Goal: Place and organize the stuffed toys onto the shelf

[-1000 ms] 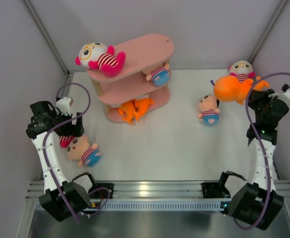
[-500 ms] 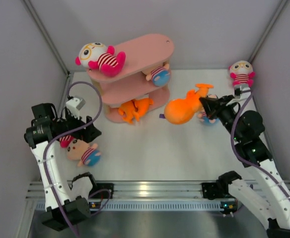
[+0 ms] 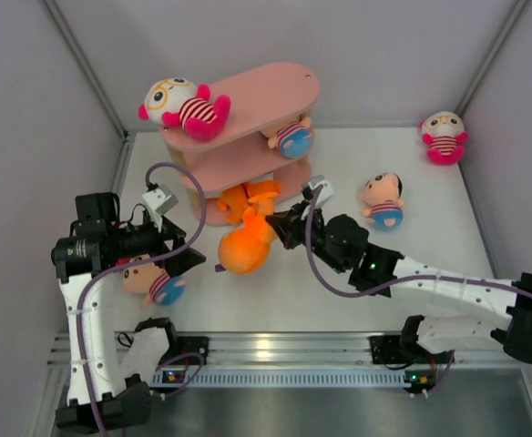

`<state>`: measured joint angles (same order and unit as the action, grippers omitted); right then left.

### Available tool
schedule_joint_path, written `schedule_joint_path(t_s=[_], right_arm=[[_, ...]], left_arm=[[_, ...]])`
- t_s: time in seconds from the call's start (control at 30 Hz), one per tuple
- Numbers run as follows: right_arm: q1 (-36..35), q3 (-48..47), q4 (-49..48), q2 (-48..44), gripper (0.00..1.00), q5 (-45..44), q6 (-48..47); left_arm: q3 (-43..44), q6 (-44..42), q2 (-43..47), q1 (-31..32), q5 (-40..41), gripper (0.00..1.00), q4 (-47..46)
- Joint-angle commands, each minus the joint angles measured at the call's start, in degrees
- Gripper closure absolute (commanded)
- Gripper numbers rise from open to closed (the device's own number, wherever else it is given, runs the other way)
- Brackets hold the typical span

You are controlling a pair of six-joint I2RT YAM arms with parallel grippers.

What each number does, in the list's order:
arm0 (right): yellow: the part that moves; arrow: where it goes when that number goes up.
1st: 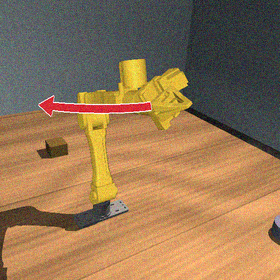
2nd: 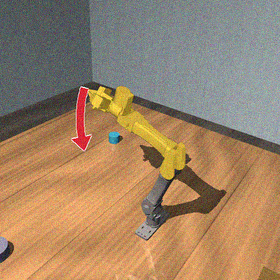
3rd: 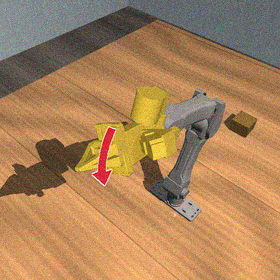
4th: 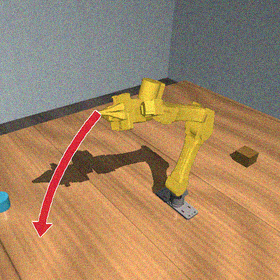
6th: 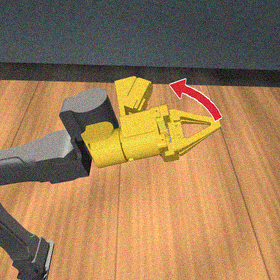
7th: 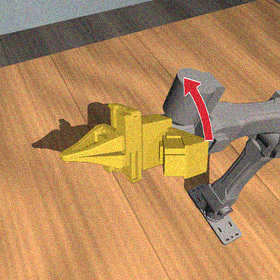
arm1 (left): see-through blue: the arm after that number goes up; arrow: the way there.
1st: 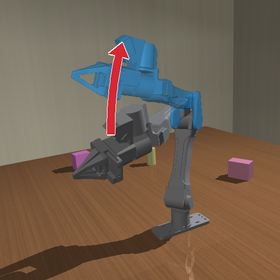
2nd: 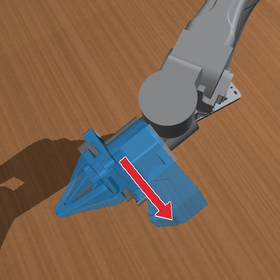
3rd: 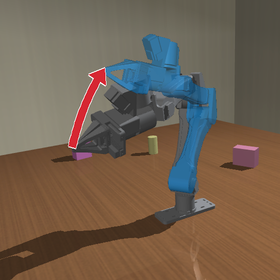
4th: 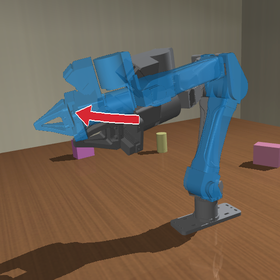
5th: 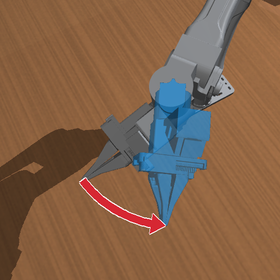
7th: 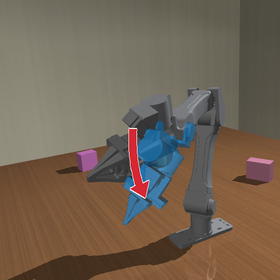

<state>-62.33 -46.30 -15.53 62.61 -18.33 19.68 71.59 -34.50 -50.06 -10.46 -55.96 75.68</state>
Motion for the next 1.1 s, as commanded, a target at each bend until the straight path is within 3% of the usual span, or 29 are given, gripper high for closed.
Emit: schedule_joint_path(t_s=[0.0,0.17,0.6,0.67,0.7,0.73,0.83,0.93,0.97,1.07], right_arm=[[-2.62,-7.91,-10.48,4.53,1.00,-2.43,-0.87],[-3.68,-11.00,-12.16,8.75,1.00,1.53,-0.70],[-4.47,-11.62,-22.61,14.21,1.00,13.05,2.03],[-4.47,-11.00,-23.66,14.12,1.00,13.67,2.03],[-4.47,-10.30,-24.02,13.77,1.00,14.10,2.03],[-4.38,-10.21,-23.67,13.51,1.00,14.46,1.85],[-4.47,-10.12,-18.68,12.10,0.99,17.70,-0.43],[-4.38,-10.12,-7.97,9.73,0.58,22.36,-2.10],[-4.38,-9.60,-5.24,8.85,0.40,23.68,-2.28],[-3.16,-6.26,4.34,3.24,0.24,26.13,-1.84]], left_arm=[[-0.75,-2.84,-2.58,1.67,-2.40,0.01,0.79],[-1.19,-6.19,-3.11,2.90,1.21,0.01,0.78],[-0.84,-12.51,-6.19,2.99,-0.20,0.05,0.61],[-1.10,-12.61,-6.36,2.99,-0.29,0.28,0.70],[-1.28,-13.39,-6.36,2.99,-0.29,0.58,0.61],[-1.54,-14.01,-6.19,2.99,0.06,0.79,0.61],[-3.38,-16.73,-5.05,2.90,2.78,0.88,-0.53],[-7.59,-17.09,-1.01,2.90,10.42,0.91,-8.75],[-10.91,-20.75,0.56,2.90,12.70,0.92,-10.97],[-16.12,-33.55,5.58,2.90,18.86,0.94,-12.93]])
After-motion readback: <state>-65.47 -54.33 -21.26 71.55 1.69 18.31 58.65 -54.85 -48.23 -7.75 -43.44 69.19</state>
